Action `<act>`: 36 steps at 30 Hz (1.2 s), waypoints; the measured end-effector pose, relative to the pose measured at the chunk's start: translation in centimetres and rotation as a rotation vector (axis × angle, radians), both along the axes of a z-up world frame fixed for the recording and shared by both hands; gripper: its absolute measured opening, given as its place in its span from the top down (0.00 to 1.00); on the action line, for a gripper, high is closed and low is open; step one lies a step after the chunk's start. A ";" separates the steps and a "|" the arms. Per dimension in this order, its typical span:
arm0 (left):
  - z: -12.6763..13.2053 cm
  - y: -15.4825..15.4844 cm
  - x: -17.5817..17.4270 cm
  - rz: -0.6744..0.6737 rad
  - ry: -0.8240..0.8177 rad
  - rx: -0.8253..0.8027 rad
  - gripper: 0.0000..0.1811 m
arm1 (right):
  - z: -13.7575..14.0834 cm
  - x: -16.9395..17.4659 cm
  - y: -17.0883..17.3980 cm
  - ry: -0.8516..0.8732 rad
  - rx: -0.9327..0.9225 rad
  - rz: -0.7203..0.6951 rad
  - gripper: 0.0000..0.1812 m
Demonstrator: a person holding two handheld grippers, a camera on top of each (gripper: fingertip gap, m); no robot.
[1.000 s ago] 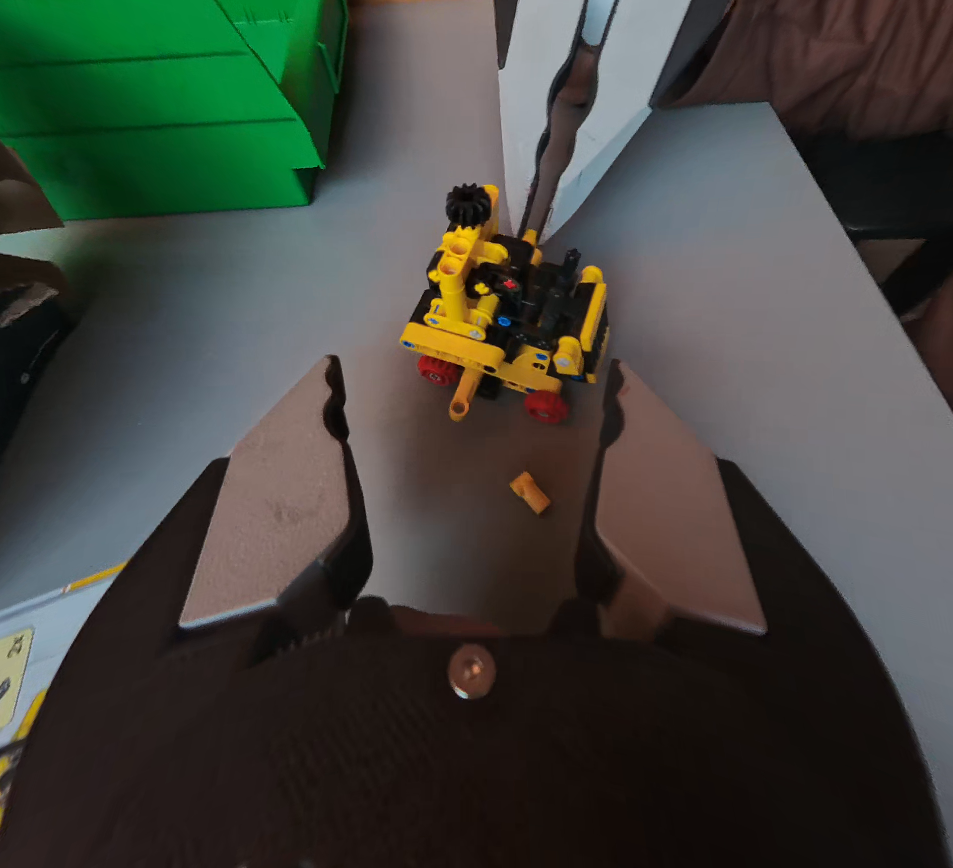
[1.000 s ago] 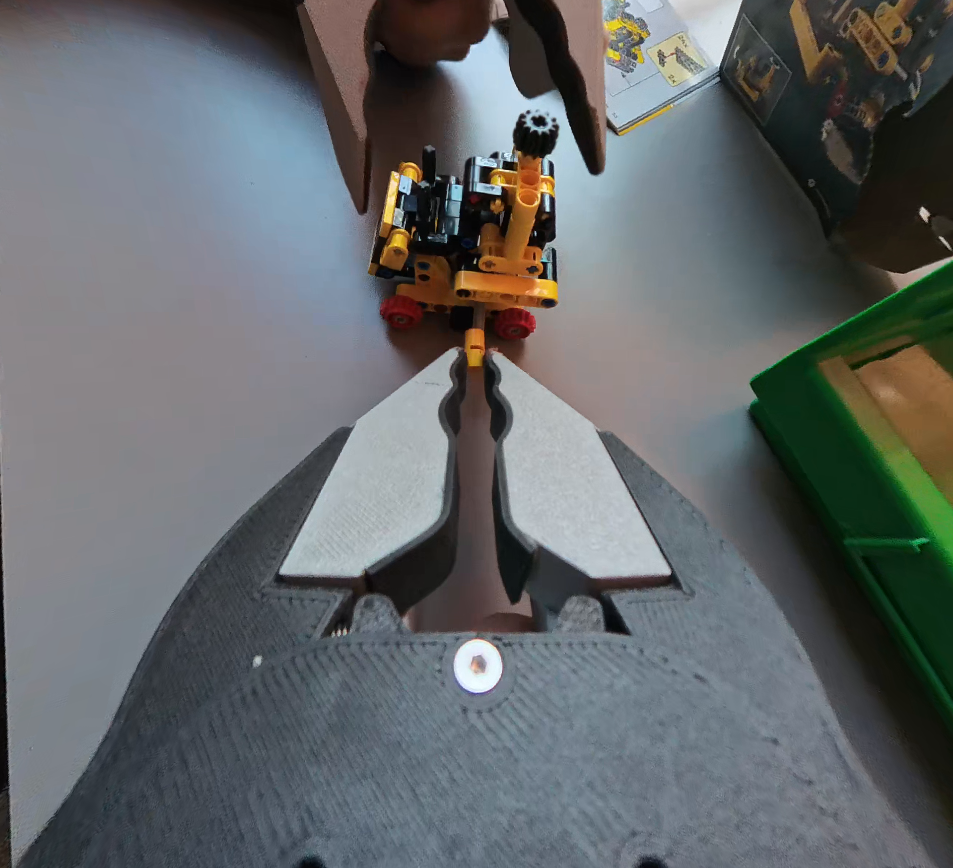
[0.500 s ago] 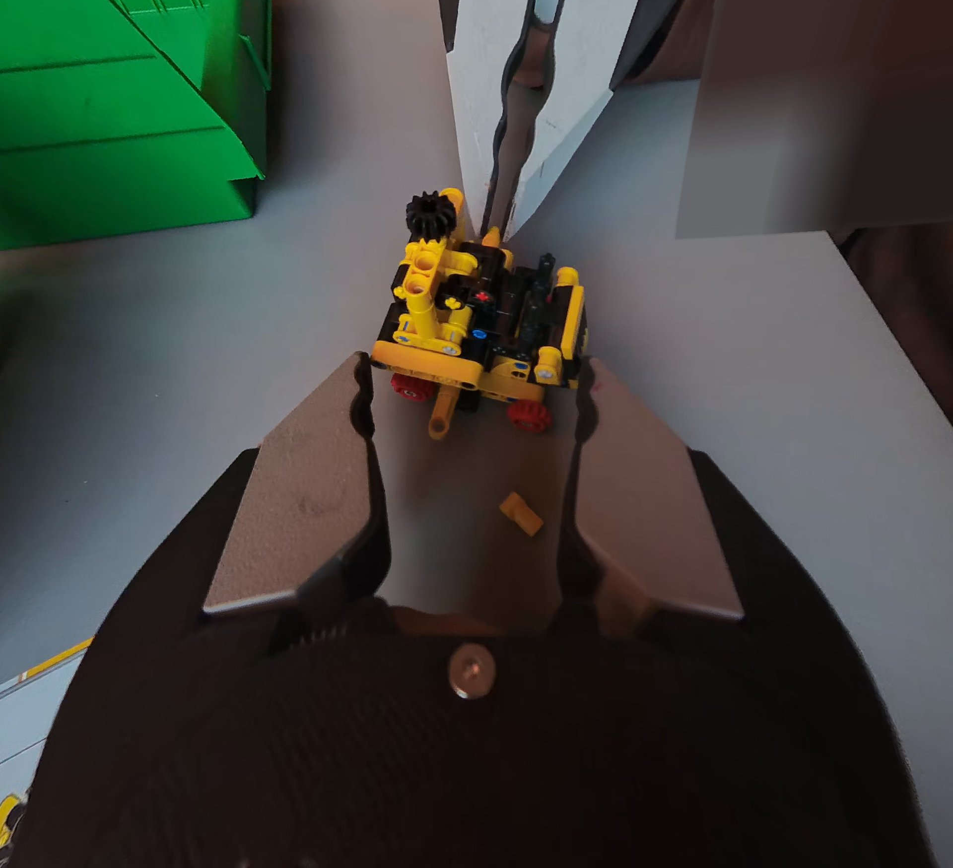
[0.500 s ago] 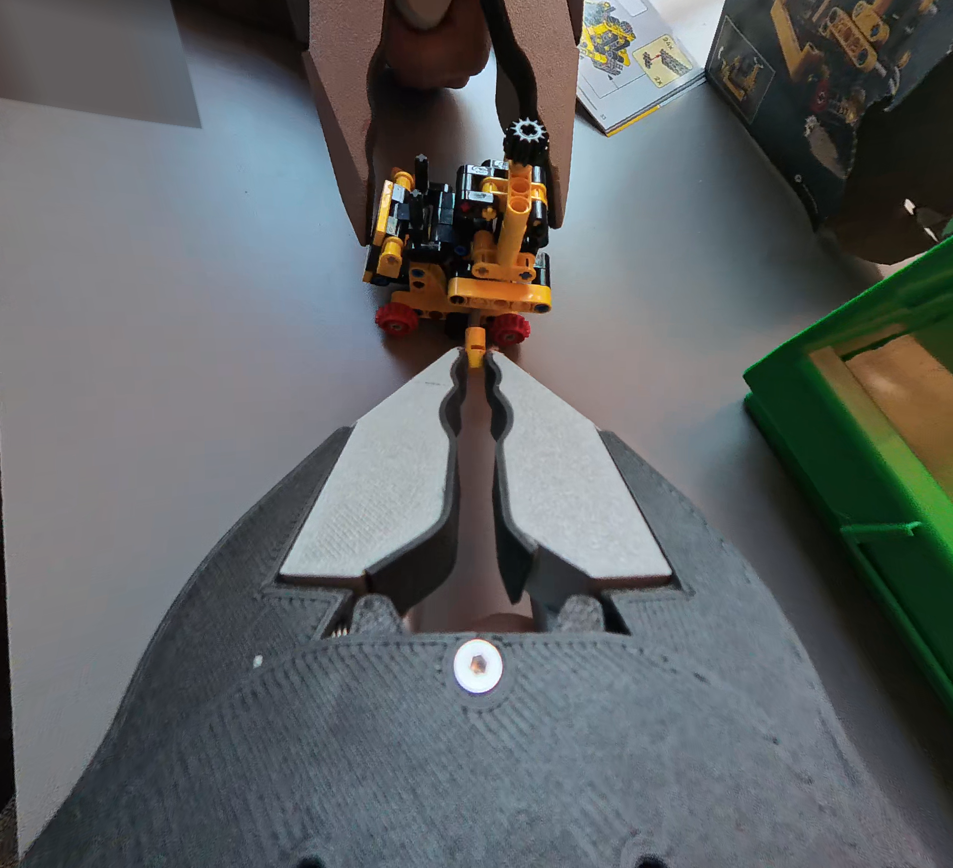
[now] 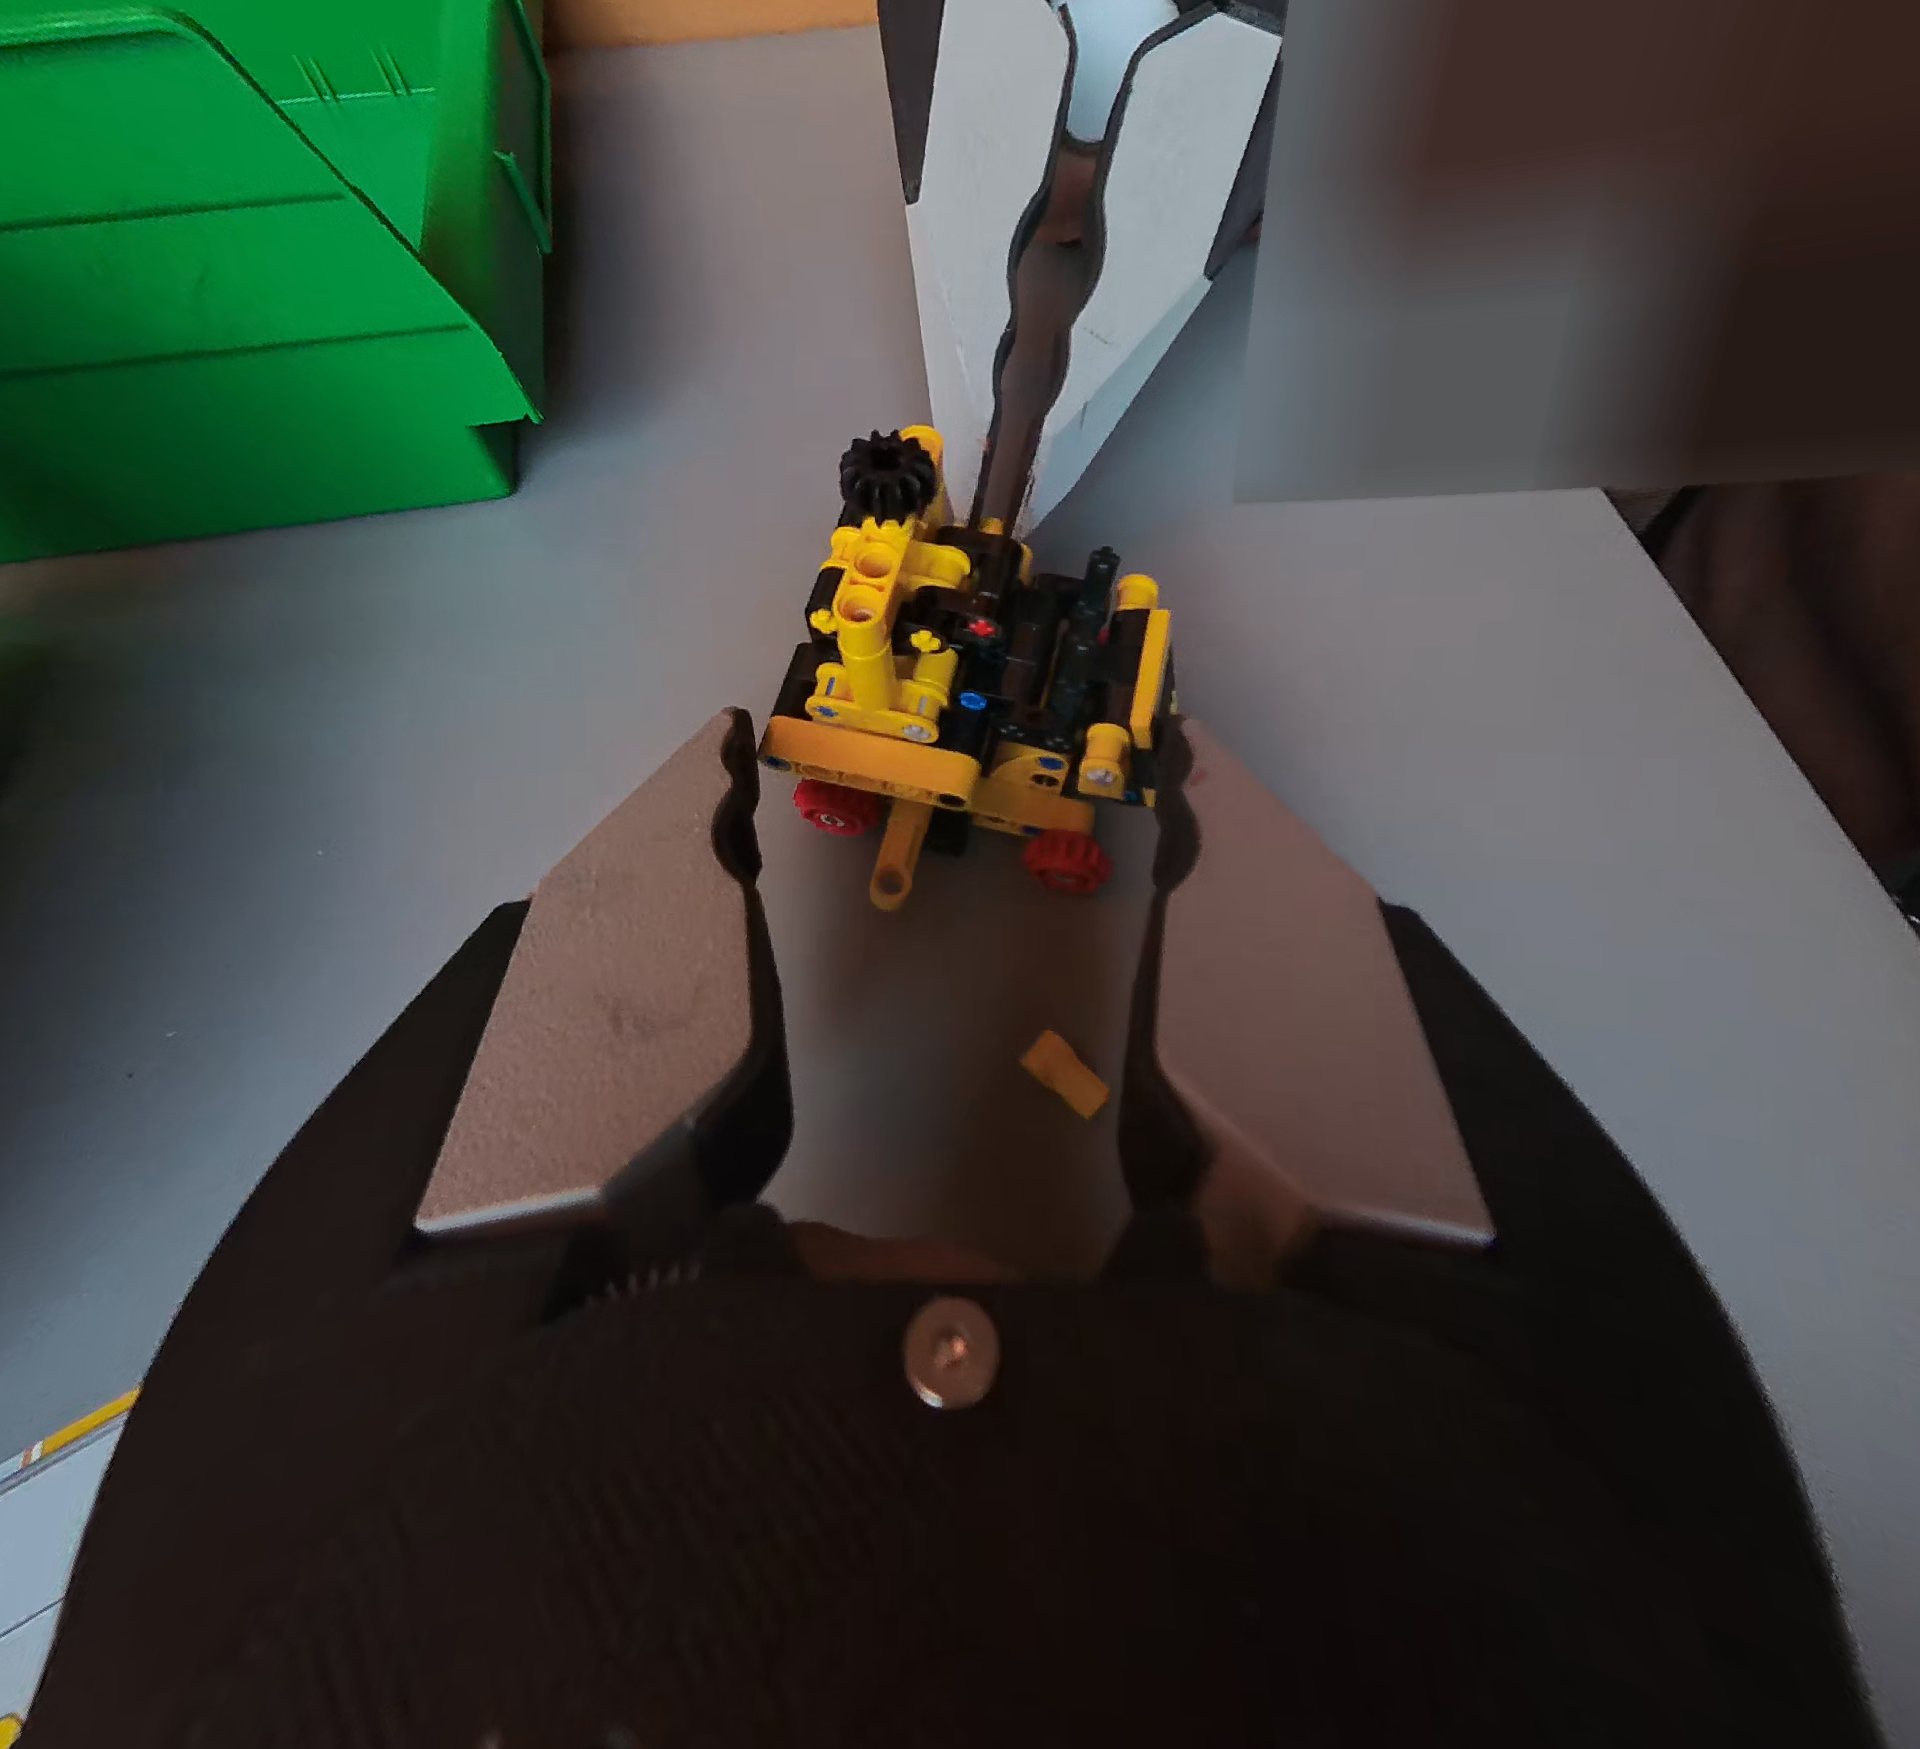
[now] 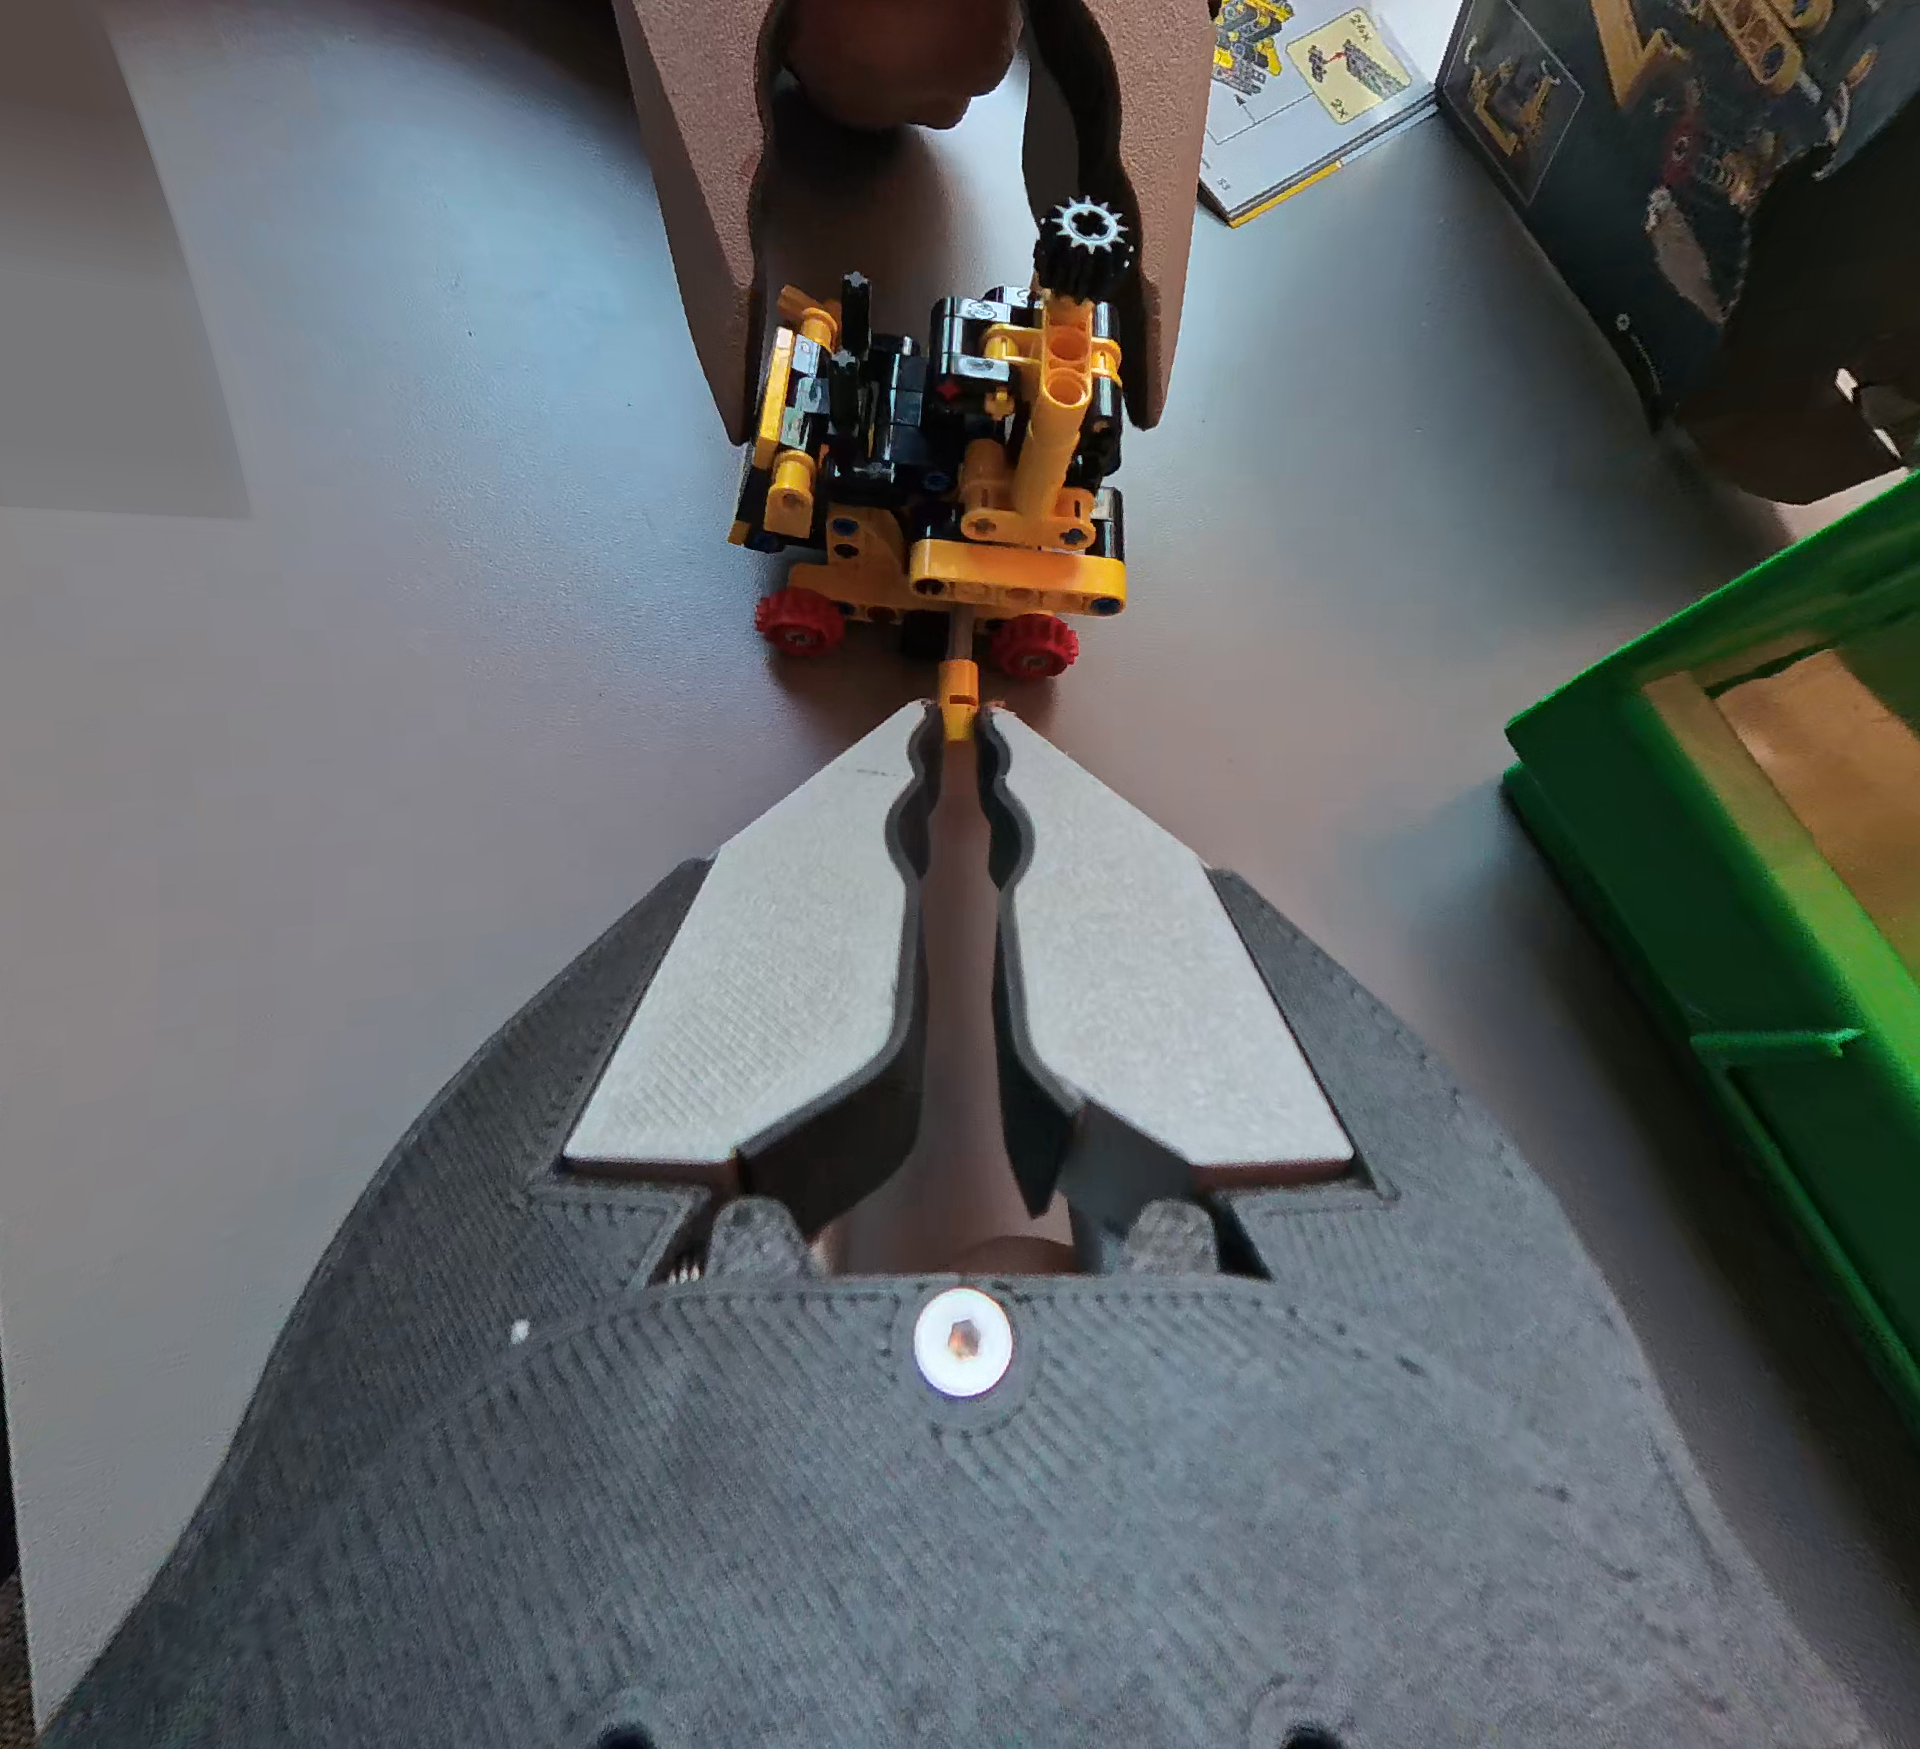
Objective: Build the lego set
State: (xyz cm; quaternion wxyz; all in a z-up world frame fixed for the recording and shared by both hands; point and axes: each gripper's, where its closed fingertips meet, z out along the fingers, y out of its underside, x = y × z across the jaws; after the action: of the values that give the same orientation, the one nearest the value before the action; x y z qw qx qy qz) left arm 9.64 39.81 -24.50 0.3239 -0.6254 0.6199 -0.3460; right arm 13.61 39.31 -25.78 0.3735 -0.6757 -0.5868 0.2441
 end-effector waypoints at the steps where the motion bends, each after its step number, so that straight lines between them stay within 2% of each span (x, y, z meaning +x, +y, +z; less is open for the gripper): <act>1: 0.0 0.0 0.0 0.001 0.000 0.005 0.59 | 0.0 0.0 0.0 -0.002 0.000 -0.001 0.98; 23: 0.0 -0.6 0.4 -0.006 0.002 -0.001 0.59 | 0.3 -1.1 -0.3 0.007 0.039 0.010 0.98; 27: 0.0 -0.6 0.4 -0.004 0.002 -0.005 0.59 | 0.9 -0.9 -0.4 0.051 0.032 0.011 0.96; 31: 0.0 -0.6 0.4 -0.004 0.002 -0.007 0.59 | 1.2 -0.4 -0.4 0.080 0.005 0.004 0.98; 36: 0.0 -0.6 0.4 -0.004 0.002 -0.008 0.59 | 0.6 -0.5 -0.5 0.040 0.006 0.012 0.97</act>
State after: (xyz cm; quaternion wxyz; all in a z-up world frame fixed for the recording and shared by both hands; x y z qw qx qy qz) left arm 10.02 39.24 -24.52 0.3202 -0.6258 0.6201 -0.3484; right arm 13.16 38.81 -25.16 0.3859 -0.6661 -0.5838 0.2580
